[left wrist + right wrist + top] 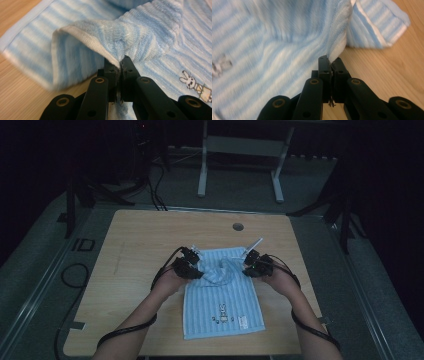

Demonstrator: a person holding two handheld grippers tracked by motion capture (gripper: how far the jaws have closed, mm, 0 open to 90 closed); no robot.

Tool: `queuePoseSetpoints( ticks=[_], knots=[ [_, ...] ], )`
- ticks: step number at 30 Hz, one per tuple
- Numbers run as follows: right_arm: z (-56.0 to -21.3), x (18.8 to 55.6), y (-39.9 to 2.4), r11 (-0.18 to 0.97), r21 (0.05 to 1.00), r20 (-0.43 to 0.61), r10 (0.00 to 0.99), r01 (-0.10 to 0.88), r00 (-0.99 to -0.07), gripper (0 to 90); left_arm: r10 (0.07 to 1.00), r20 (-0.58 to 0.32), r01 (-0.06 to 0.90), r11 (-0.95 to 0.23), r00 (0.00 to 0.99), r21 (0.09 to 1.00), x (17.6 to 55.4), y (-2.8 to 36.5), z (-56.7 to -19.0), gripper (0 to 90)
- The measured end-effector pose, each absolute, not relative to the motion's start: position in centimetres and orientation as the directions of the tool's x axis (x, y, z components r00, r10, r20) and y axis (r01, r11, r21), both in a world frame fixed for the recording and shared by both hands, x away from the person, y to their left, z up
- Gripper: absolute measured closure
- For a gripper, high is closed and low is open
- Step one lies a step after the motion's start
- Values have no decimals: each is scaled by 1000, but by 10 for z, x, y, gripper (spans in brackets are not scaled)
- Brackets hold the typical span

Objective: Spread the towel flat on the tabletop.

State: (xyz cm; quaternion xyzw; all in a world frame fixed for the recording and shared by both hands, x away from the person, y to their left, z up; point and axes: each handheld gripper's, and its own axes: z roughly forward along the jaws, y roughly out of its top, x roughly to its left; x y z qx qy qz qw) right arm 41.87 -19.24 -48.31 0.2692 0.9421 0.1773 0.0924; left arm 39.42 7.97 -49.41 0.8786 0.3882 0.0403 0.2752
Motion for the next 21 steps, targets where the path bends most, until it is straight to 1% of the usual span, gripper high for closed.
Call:
queuePoseSetpoints(
  ticks=[3,4,5,7,9,13,15,16,17,19,20,21],
  knots=[
    [-484,418,-203,781,384,-68,556,492,-829,876,729,-156,682,-513,667,522,394,94,-496,853],
    [-484,417,-206,779,385,-65,559,496,-827,876,727,-182,692,-501,662,520,394,98,-497,852],
    [-485,416,-209,772,389,-53,564,503,-824,876,733,-186,697,-489,654,525,394,101,-497,852],
    [-487,414,-212,765,401,-29,561,504,-827,876,733,-207,708,-479,648,519,394,103,-501,851],
    [-490,411,-213,763,395,-14,561,511,-827,875,741,-204,714,-473,639,516,394,102,-505,851],
    [-497,409,-213,763,389,-19,566,516,-824,875,748,-205,723,-471,631,505,398,99,-511,848],
    [-499,411,-215,751,393,-3,579,531,-815,874,758,-208,730,-455,618,510,400,98,-513,805],
    [-501,412,-217,747,393,0,584,537,-812,873,770,-195,732,-449,608,513,401,99,-513,782],
    [-501,412,-217,747,393,0,584,537,-812,873,770,-195,732,-449,608,513,401,99,-513,743],
    [-502,412,-219,743,392,-2,591,543,-807,872,783,-182,737,-441,595,512,401,101,-515,763],
    [-503,412,-222,740,384,-16,604,552,-797,873,809,-166,747,-415,565,518,401,106,-516,806],
    [-503,412,-222,740,384,-16,604,552,-797,873,809,-166,747,-415,565,518,401,106,-516,813]
  ],
)
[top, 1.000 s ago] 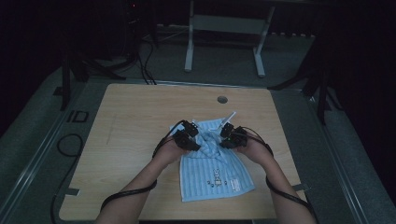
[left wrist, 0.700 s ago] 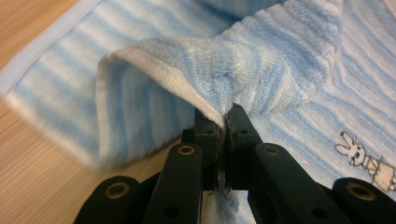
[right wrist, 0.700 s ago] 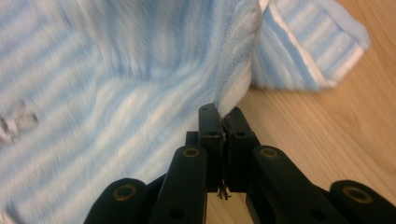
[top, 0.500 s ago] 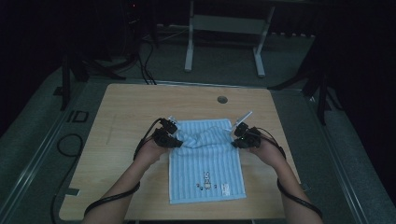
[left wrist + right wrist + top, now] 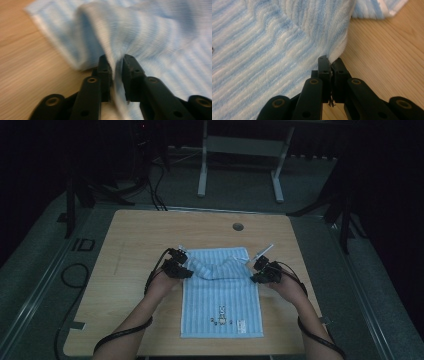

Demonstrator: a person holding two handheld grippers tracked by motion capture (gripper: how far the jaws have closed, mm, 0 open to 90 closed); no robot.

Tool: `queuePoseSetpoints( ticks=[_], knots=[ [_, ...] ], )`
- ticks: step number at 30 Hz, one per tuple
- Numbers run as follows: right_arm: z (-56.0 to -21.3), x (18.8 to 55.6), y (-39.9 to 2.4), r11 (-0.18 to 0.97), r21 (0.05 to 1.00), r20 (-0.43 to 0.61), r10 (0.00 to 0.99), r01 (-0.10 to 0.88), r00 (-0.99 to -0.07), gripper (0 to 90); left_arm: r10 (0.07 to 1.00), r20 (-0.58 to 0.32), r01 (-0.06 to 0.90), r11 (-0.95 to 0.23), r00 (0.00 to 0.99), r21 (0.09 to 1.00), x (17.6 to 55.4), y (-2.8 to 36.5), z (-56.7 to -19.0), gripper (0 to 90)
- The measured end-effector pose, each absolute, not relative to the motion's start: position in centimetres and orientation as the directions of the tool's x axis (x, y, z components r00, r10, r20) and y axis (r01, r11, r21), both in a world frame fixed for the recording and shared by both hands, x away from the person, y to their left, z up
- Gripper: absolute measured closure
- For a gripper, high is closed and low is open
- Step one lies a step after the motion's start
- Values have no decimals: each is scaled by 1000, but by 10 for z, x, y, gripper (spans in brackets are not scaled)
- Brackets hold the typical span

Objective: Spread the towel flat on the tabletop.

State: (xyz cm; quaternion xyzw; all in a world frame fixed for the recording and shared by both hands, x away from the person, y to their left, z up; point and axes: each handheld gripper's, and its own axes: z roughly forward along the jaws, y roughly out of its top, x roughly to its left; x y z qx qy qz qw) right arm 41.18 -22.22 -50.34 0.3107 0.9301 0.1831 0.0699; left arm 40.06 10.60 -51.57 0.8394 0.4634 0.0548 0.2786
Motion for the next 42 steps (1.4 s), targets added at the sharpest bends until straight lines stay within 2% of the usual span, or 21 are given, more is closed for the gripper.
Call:
queuePoseSetpoints(
  ticks=[1,2,3,7,11,15,17,18,23,26,28,29,35,37,39,41,42],
  knots=[
    [-504,412,-223,738,384,-21,608,555,-794,873,813,-181,754,-397,554,523,400,110,-516,813],
    [-504,411,-226,730,388,-20,617,562,-787,873,816,-187,760,-389,546,521,400,113,-517,870],
    [-505,411,-230,709,400,8,631,580,-776,873,811,-206,767,-389,548,510,400,116,-521,882],
    [-512,410,-227,724,373,-5,627,580,-779,872,808,-175,757,-419,563,501,399,111,-526,886],
    [-521,409,-223,735,343,-17,627,585,-779,871,828,-155,770,-409,538,489,402,112,-532,888],
    [-522,409,-228,714,350,24,641,607,-767,839,831,-211,793,-368,515,485,405,120,-535,880],
    [-519,406,-228,719,341,-1,645,606,-764,766,828,-184,777,-386,530,498,401,122,-531,772],
    [-515,404,-229,720,344,-15,646,602,-763,717,819,-190,768,-389,541,508,398,125,-527,768],
    [-478,390,-237,702,443,-38,636,557,-771,627,724,-222,682,-435,653,589,372,129,-504,610],
    [-472,380,-222,749,434,-33,569,501,-821,598,675,-195,640,-510,712,574,362,117,-503,566],
    [-480,375,-211,786,411,-36,520,462,-853,594,649,-165,612,-560,743,558,360,110,-509,563],
    [-485,374,-206,800,398,-40,505,450,-862,594,649,-152,609,-571,745,550,361,107,-513,526],
    [-512,384,-200,817,352,-62,506,456,-860,594,627,-129,587,-610,768,532,373,98,-530,514],
    [-518,386,-201,821,331,-67,512,465,-856,631,619,-111,579,-636,777,511,375,95,-534,534],
    [-521,387,-203,819,331,-55,513,469,-857,690,629,-78,575,-644,773,506,374,91,-533,610],
    [-522,386,-204,817,336,-41,509,468,-860,818,633,-74,577,-643,771,503,374,90,-533,768],
    [-522,385,-202,826,331,-55,500,457,-864,845,632,-92,583,-637,770,505,374,89,-533,841]
  ],
)
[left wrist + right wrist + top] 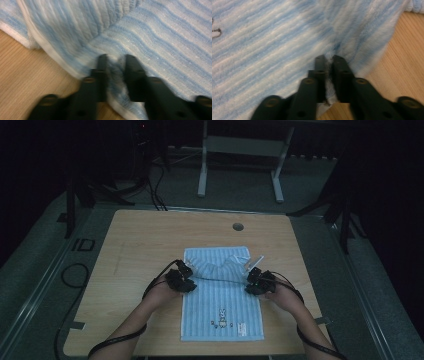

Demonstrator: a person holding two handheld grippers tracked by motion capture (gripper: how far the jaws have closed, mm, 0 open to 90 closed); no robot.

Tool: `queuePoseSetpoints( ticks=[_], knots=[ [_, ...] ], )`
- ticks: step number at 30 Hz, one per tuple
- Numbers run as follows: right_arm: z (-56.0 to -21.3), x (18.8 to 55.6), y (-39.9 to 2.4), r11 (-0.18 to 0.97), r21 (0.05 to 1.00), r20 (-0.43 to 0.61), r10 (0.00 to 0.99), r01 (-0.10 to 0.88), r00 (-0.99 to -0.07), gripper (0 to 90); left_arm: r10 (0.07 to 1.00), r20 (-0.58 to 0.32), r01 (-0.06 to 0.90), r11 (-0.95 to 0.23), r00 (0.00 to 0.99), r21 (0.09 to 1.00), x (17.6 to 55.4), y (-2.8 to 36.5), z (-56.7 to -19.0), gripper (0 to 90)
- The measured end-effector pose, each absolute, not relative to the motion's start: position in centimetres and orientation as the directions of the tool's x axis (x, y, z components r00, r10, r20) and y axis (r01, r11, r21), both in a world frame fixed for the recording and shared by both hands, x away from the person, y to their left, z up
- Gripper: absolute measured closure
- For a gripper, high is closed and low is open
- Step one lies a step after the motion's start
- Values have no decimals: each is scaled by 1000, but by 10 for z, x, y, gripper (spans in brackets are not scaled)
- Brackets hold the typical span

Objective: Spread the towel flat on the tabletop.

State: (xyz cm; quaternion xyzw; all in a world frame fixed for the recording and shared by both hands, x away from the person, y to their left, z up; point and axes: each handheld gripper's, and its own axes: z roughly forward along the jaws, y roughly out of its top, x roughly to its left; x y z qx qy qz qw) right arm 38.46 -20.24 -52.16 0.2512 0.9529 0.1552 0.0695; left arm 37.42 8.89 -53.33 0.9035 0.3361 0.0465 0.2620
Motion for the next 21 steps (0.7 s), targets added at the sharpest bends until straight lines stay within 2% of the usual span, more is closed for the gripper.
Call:
queuePoseSetpoints(
  ticks=[3,8,10,13,17,20,21],
  knots=[
    [-518,385,-199,836,318,-73,492,447,-867,869,634,-84,575,-627,769,525,371,89,-526,879],
    [-488,368,-208,807,404,-83,501,431,-861,869,633,-86,553,-593,770,585,352,101,-500,880],
    [-475,354,-215,793,442,-61,493,419,-868,868,616,-119,552,-584,779,595,332,110,-485,879],
    [-470,340,-217,791,459,-47,475,403,-879,867,607,-121,547,-590,785,593,319,111,-483,878],
    [-476,311,-215,808,447,-34,443,383,-896,861,581,-167,561,-608,797,562,295,114,-495,875],
    [-481,303,-214,816,436,-26,433,380,-901,859,577,-174,564,-614,798,552,291,114,-498,873],
    [-481,303,-214,816,436,-26,433,380,-901,858,561,-208,575,-623,801,530,282,114,-507,873]
  ],
)
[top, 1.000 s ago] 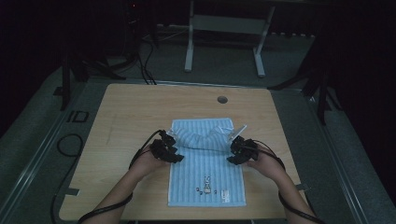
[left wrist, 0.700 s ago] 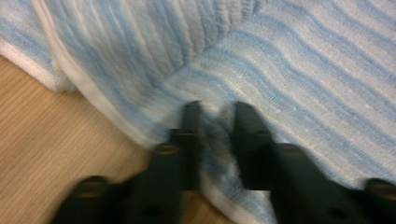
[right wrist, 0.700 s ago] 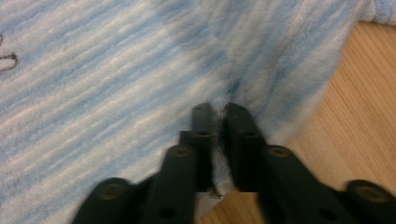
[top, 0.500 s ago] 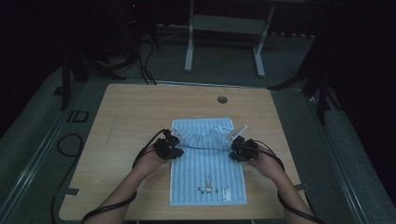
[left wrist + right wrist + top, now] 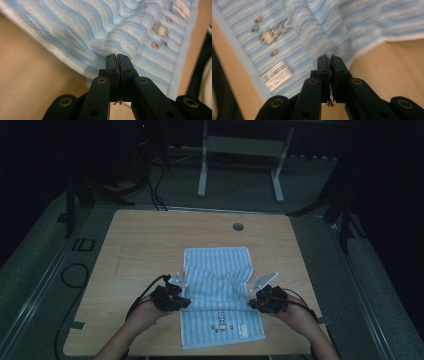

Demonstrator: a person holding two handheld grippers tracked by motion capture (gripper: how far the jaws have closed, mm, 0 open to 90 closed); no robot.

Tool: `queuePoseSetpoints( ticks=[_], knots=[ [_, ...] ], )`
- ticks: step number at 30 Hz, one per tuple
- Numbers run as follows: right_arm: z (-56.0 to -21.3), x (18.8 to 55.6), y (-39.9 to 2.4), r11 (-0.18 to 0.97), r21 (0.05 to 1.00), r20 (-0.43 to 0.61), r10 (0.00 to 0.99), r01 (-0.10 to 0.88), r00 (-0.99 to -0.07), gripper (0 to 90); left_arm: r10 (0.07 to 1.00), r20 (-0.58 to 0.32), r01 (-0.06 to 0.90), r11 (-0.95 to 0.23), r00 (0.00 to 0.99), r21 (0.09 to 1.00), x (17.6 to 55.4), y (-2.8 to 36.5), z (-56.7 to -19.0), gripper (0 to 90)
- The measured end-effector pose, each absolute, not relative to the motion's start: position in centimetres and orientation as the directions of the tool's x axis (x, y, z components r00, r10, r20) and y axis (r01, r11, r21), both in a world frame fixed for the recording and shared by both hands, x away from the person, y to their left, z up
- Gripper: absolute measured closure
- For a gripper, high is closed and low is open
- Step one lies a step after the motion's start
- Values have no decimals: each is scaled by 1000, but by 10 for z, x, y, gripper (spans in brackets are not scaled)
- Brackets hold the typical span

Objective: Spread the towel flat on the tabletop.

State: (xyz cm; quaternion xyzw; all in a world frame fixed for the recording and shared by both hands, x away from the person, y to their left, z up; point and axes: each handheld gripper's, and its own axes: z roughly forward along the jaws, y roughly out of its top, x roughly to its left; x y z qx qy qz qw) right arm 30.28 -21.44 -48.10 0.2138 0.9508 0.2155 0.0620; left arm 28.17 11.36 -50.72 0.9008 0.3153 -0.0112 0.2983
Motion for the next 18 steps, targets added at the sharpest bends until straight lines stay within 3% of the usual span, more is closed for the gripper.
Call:
queuePoseSetpoints(
  ticks=[6,11,18],
  knots=[
    [-512,281,-213,838,382,11,418,390,-908,845,535,-221,567,-662,815,490,264,109,-526,866],
    [-521,283,-213,827,386,48,424,408,-904,839,543,-221,573,-656,810,490,273,112,-532,858],
    [-521,318,-208,823,369,15,460,432,-888,841,583,-167,582,-654,795,484,325,105,-531,844]
  ],
)
